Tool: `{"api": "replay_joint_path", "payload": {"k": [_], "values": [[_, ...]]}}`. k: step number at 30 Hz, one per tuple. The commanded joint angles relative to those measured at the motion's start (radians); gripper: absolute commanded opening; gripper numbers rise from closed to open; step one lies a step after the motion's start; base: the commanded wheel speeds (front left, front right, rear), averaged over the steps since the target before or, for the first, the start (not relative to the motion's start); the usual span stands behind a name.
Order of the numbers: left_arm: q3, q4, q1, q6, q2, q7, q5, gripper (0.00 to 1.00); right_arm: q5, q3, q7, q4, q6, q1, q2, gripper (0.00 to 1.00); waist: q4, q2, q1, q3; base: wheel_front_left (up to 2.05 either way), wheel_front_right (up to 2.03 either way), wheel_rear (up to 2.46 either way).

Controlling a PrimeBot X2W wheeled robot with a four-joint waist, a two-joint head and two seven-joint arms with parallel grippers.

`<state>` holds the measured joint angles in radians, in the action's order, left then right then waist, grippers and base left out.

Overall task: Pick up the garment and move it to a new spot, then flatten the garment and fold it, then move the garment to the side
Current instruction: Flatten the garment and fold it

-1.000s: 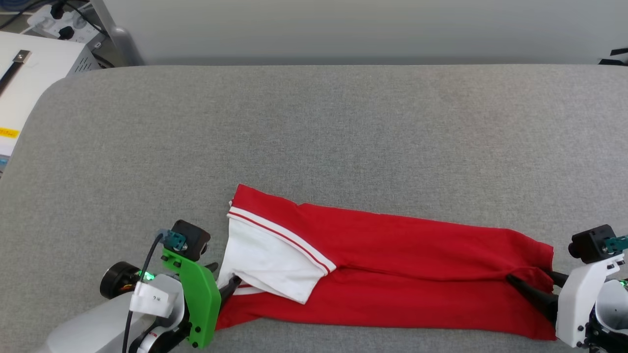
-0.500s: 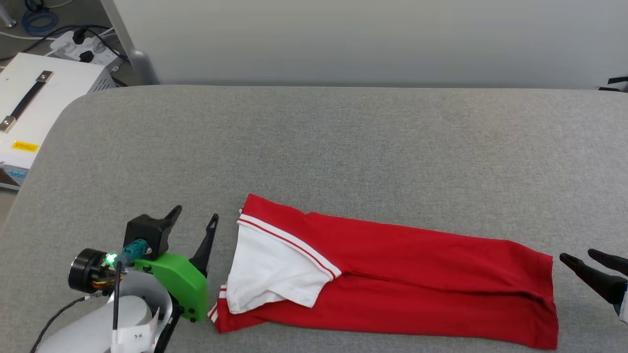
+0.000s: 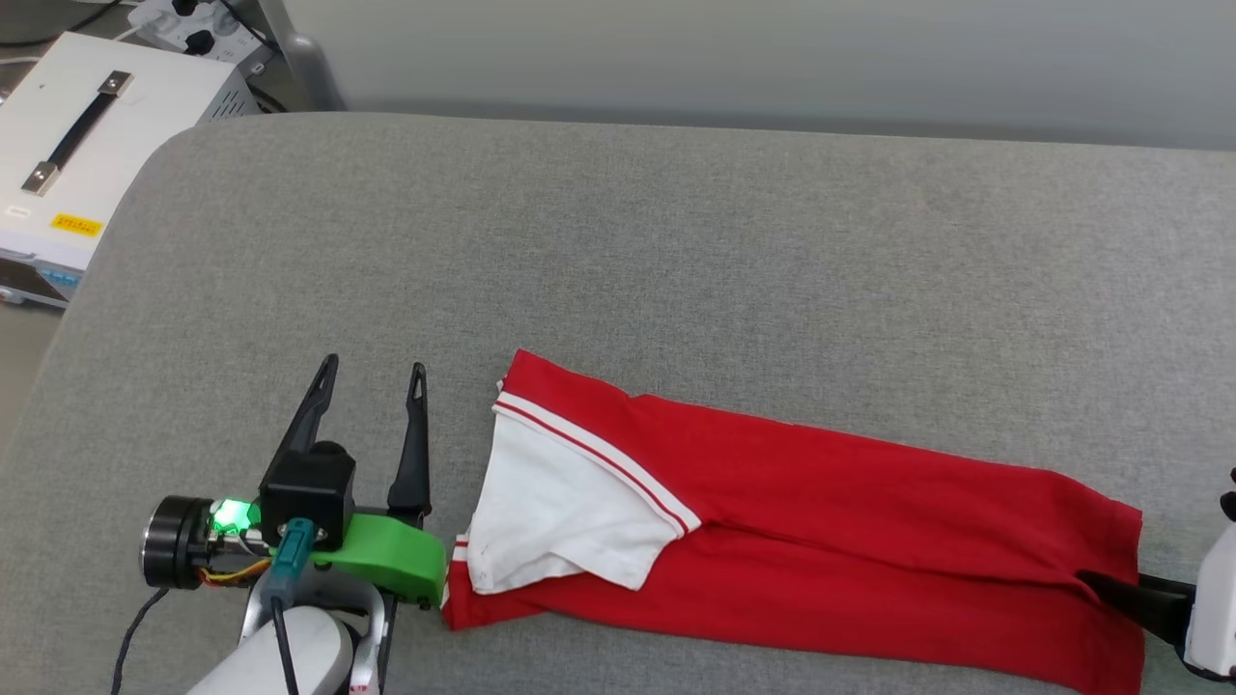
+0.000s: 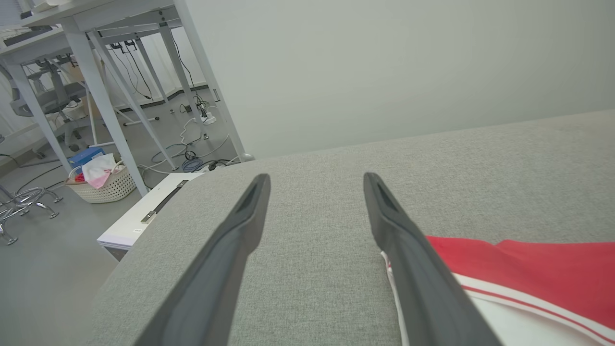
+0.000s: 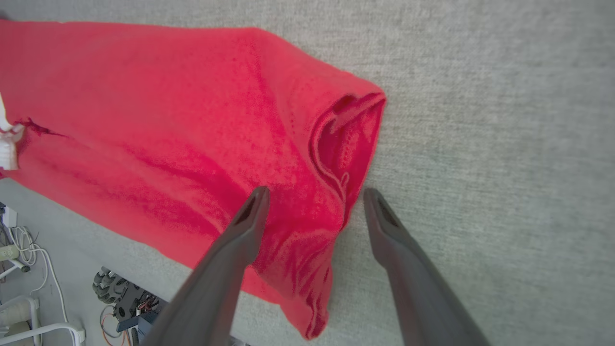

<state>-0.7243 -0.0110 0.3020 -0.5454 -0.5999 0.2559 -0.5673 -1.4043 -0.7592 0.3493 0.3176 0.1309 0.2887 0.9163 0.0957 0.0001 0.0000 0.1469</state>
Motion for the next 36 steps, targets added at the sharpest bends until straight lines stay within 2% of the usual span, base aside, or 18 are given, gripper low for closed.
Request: {"api": "replay_joint_path", "payload": {"k": [1,10,17,18,19,26,33,36], "values": [[0.03,-0.008,-0.034,-0.001,0.024,0.006,0.036,1.0,-0.005,-0.004,0.004,0.011,0.0,0.008,-0.014,1.0,0.014,-0.0001,0.0,0.018,0.0,0.0,0.0],[0.237,-0.035,-0.194,0.067,0.191,0.006,0.244,1.0,-0.005,-0.031,-0.003,0.031,0.0,0.027,-0.105,1.0,0.031,-0.0001,0.0,0.036,0.0,0.0,0.0],[0.371,-0.05,-0.265,0.168,0.298,0.006,0.361,1.0,-0.002,-0.053,-0.015,0.042,0.0,0.029,-0.134,1.0,0.041,-0.0001,0.0,0.032,0.0,0.0,0.0],[0.419,-0.048,-0.285,0.204,0.333,0.006,0.401,1.0,0.004,-0.065,-0.021,0.042,0.0,0.029,-0.136,0.17,0.041,-0.0001,0.0,0.029,0.0,0.0,0.0],[0.435,-0.049,-0.291,0.215,0.344,0.006,0.414,1.0,0.006,-0.067,-0.026,0.041,0.0,0.029,-0.136,0.0,0.04,-0.0001,0.0,0.027,0.0,0.0,0.0],[0.489,-0.052,-0.316,0.277,0.382,0.006,0.481,1.0,0.003,-0.052,-0.068,0.051,0.0,0.033,-0.095,0.0,0.028,-0.0001,0.0,0.011,0.0,0.0,0.0],[0.517,-0.047,-0.335,0.325,0.407,0.006,0.506,1.0,0.004,-0.028,-0.098,0.089,0.0,0.024,-0.014,0.0,0.019,-0.0001,0.0,-0.01,0.0,0.0,0.0],[0.525,-0.044,-0.343,0.339,0.414,0.006,0.514,1.0,0.048,-0.033,-0.109,0.125,0.0,0.027,0.029,0.0,0.015,-0.0001,0.0,-0.017,0.0,0.0,0.0]]}}
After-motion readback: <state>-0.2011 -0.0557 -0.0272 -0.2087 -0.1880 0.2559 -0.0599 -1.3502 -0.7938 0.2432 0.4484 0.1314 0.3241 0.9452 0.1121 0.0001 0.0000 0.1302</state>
